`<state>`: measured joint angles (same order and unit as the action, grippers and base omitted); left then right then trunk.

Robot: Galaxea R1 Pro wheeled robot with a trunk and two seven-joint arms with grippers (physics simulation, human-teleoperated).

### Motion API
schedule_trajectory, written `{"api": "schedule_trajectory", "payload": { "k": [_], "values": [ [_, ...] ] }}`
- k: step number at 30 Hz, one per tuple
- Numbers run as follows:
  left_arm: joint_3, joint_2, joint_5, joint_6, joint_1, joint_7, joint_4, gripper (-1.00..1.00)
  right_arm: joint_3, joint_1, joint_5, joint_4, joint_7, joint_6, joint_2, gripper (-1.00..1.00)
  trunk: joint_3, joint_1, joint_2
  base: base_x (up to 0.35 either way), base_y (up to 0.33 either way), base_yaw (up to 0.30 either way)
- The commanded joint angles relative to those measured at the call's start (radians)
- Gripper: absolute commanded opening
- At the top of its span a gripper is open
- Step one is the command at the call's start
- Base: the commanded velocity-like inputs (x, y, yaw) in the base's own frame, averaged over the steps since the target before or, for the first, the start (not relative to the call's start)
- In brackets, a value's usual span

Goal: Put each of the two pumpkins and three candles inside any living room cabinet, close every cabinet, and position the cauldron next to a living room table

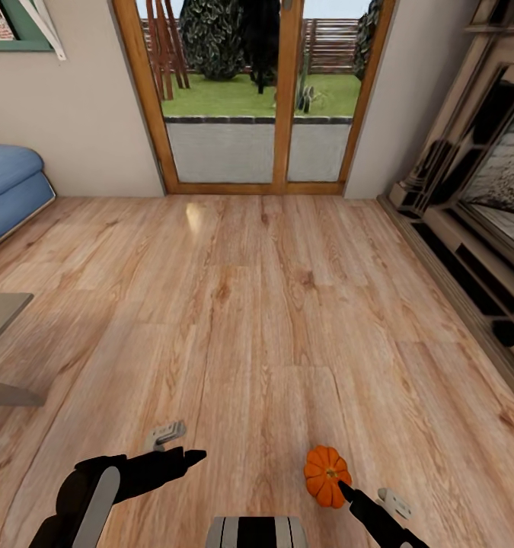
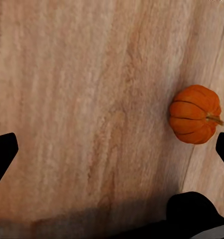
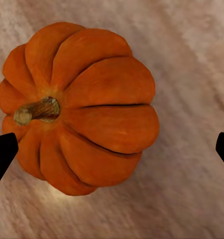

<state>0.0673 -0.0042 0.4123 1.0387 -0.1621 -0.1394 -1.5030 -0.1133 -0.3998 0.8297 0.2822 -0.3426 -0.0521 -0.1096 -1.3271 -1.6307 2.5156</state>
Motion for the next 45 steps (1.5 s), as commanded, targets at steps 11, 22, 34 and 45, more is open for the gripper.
{"api": "schedule_trajectory", "payload": {
  "k": [11,22,34,45],
  "values": [
    [0.004,0.0,-0.008,0.003,0.0,-0.012,0.004,1.0,-0.008,-0.001,0.009,-0.001,-0.002,-0.006,-0.001,1.0,-0.001,0.0,0.0,0.056,0.0,0.0],
    [0.01,-0.004,-0.007,0.001,0.0,-0.011,0.004,1.0,-0.008,-0.001,0.011,-0.001,-0.001,-0.006,-0.001,1.0,-0.008,-0.001,0.001,0.0,0.0,0.0],
    [0.012,-0.006,-0.006,0.001,0.0,-0.011,0.004,1.0,-0.008,0.0,0.009,-0.001,-0.001,-0.007,-0.001,1.0,-0.039,-0.004,0.003,0.0,0.0,0.0],
    [0.012,-0.007,-0.006,0.001,0.0,-0.011,0.004,1.0,-0.009,0.004,0.009,-0.001,-0.002,-0.012,-0.001,1.0,-0.066,-0.008,0.004,0.0,0.0,0.0]
  ]
}}
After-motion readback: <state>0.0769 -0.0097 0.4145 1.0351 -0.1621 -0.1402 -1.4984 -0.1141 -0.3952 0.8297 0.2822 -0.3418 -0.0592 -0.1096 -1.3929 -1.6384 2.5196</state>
